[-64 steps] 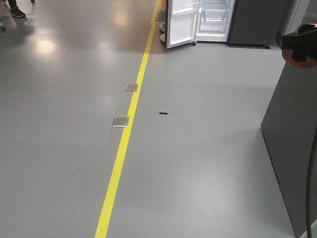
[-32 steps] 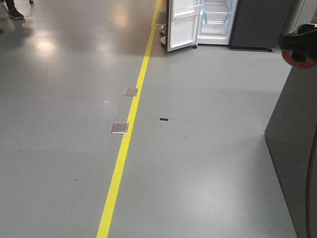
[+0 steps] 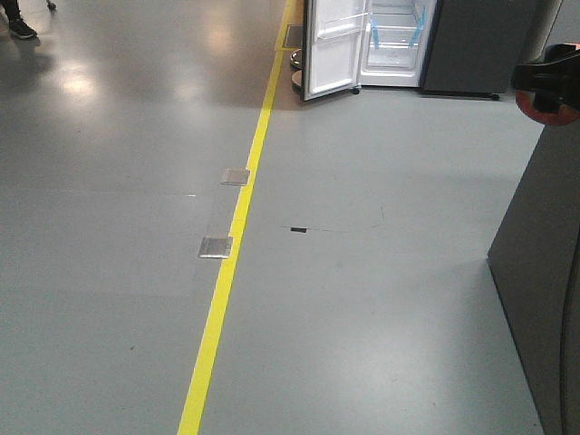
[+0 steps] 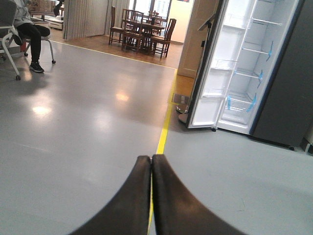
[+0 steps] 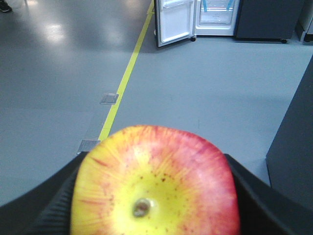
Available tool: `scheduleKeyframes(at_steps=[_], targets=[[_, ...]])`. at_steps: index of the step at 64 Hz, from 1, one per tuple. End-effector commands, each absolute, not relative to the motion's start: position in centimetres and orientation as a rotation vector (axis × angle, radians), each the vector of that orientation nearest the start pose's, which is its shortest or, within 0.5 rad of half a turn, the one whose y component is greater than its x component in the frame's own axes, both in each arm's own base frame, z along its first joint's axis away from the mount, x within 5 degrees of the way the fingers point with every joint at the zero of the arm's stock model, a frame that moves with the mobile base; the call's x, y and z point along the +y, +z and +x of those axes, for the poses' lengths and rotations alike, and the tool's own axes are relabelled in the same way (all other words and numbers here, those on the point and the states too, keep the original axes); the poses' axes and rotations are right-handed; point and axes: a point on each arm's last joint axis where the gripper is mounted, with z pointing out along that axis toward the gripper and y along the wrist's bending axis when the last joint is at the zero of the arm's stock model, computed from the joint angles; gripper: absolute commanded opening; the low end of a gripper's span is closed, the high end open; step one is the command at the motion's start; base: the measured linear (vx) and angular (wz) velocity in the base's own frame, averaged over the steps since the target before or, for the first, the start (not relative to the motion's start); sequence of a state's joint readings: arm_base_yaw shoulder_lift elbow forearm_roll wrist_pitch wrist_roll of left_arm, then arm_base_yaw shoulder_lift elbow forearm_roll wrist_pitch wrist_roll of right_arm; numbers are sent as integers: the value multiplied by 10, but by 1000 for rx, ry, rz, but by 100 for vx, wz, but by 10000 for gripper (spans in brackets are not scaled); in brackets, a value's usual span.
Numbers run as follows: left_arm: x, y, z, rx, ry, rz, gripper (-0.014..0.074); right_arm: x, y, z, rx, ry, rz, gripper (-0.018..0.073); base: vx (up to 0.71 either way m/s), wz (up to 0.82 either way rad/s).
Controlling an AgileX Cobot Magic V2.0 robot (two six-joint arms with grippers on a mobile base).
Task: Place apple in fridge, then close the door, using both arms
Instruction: 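Drive toward the open white refrigerator carrying the apple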
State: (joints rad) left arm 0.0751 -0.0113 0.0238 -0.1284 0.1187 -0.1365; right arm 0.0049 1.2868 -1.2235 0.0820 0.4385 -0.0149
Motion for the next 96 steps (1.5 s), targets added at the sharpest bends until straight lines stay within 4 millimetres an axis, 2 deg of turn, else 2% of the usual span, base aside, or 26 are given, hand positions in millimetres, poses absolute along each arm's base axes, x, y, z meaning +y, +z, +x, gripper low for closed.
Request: scheduleKeyframes(at_steps=[1, 96], targets=[[3, 193, 57, 1529, -167, -262, -6, 3, 422, 285, 1843, 67, 31, 8, 14, -5], [3, 193, 57, 1529, -167, -262, -6, 3, 422, 285, 1843, 67, 31, 8, 14, -4]])
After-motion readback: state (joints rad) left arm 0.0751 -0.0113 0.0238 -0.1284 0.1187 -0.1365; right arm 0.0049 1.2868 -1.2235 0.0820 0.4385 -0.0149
